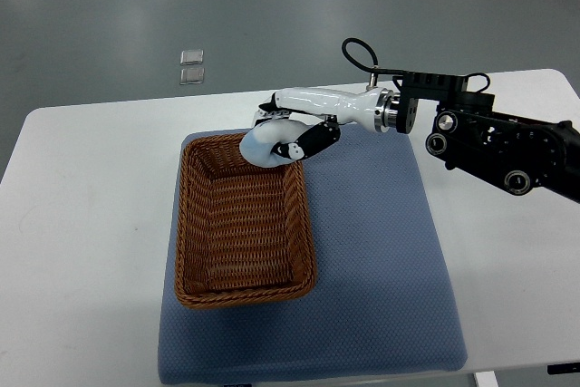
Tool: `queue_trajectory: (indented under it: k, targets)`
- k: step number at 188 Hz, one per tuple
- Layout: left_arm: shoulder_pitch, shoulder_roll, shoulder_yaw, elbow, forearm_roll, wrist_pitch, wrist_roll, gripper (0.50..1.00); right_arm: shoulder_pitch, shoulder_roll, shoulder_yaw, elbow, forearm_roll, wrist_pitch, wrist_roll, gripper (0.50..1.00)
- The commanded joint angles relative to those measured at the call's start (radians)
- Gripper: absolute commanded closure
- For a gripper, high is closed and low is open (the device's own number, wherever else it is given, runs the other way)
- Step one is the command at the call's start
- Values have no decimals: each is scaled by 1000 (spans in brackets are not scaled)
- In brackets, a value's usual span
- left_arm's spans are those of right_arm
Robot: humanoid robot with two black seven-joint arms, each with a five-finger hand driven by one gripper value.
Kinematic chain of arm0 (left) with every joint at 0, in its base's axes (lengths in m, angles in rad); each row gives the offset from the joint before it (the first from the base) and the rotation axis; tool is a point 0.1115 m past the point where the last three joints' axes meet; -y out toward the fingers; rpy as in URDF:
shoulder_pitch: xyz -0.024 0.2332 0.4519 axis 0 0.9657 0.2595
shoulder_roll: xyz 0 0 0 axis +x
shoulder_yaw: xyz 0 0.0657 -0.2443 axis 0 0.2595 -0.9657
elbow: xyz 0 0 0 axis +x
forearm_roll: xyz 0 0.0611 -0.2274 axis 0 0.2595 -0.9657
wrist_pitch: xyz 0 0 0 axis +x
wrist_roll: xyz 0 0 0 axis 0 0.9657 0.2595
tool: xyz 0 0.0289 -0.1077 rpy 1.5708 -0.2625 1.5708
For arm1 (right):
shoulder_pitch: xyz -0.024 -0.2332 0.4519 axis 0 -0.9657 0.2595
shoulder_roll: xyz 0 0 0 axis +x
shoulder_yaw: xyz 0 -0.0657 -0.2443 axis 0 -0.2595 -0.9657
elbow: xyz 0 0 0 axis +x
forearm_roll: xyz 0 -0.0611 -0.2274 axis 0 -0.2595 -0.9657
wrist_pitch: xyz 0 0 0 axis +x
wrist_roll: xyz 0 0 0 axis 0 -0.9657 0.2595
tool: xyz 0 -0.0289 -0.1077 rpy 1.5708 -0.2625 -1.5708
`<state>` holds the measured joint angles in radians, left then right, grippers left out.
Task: Place blue toy in brown basket
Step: 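Lift the toy with the right hand and carry it over the basket, then open the right hand to release the toy into the basket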
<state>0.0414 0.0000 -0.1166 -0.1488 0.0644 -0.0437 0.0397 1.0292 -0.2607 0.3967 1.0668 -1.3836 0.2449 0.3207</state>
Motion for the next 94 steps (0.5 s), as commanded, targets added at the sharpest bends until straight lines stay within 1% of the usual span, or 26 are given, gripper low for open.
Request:
queue_trajectory:
  k: [1,58,59,60,61,62,63,64,65,66,67,68,69,71,72,73,74,75,76,77,78,80,81,82,86,94]
  targets:
    - [0,0,0,0,0,1,0,500,22,75,-36,-16,-6,-1,-3,1000]
    - [0,0,0,0,0,-1,0,500,18,195,-122,-76,-6,-9,-38,993]
    - [0,0,0,0,0,1,0,500,18,198,-122,-76,-8,-9,-38,961]
    - [0,0,0,0,0,1,0,500,18,198,-122,-76,-8,-9,-38,961]
    - [0,0,0,0,0,-1,0,500,18,199,-122,-76,-6,-9,-38,926]
    - [0,0,0,0,0,-1,0,500,18,199,-122,-76,-6,-9,-38,926]
    - [0,0,0,0,0,-1,0,500,17,201,-122,-76,-6,-9,-38,892]
    - [0,0,0,0,0,-1,0,500,17,201,-122,-76,-6,-9,-38,891]
    - [0,0,0,0,0,-1,0,500,17,204,-124,-77,-6,-9,-38,863]
    - [0,0,0,0,0,-1,0,500,17,204,-124,-77,-6,-9,-38,863]
    - [0,0,0,0,0,-1,0,500,15,205,-124,-77,-6,-9,-38,826]
    - [0,0,0,0,0,-1,0,500,15,205,-124,-77,-6,-9,-38,826]
    - [0,0,0,0,0,-1,0,500,15,208,-122,-79,-6,-9,-40,789]
    - [0,0,0,0,0,-1,0,500,15,209,-122,-79,-6,-9,-40,789]
    - [0,0,0,0,0,-1,0,500,14,209,-122,-80,-6,-9,-40,753]
    - [0,0,0,0,0,-1,0,500,14,209,-122,-80,-6,-9,-40,752]
    - [0,0,0,0,0,-1,2,500,14,210,-122,-82,-6,-9,-40,724]
    - [0,0,0,0,0,-1,2,500,14,210,-122,-82,-6,-9,-40,724]
    - [0,0,0,0,0,-1,0,500,12,210,-122,-84,-6,-9,-40,693]
    - [0,0,0,0,0,-1,0,500,12,210,-122,-84,-6,-9,-40,693]
    - [0,0,0,0,0,-1,0,500,12,212,-122,-85,-6,-9,-40,665]
    - [0,0,0,0,0,1,0,500,12,212,-121,-85,-5,-9,-40,638]
    - [0,0,0,0,0,1,0,500,12,212,-121,-85,-5,-9,-40,638]
    - [0,0,0,0,0,-1,0,500,12,212,-121,-87,-5,-9,-40,612]
    - [0,0,0,0,0,-1,0,500,11,213,-119,-87,-5,-7,-40,585]
    - [0,0,0,0,0,1,0,500,9,213,-119,-87,5,-7,-40,585]
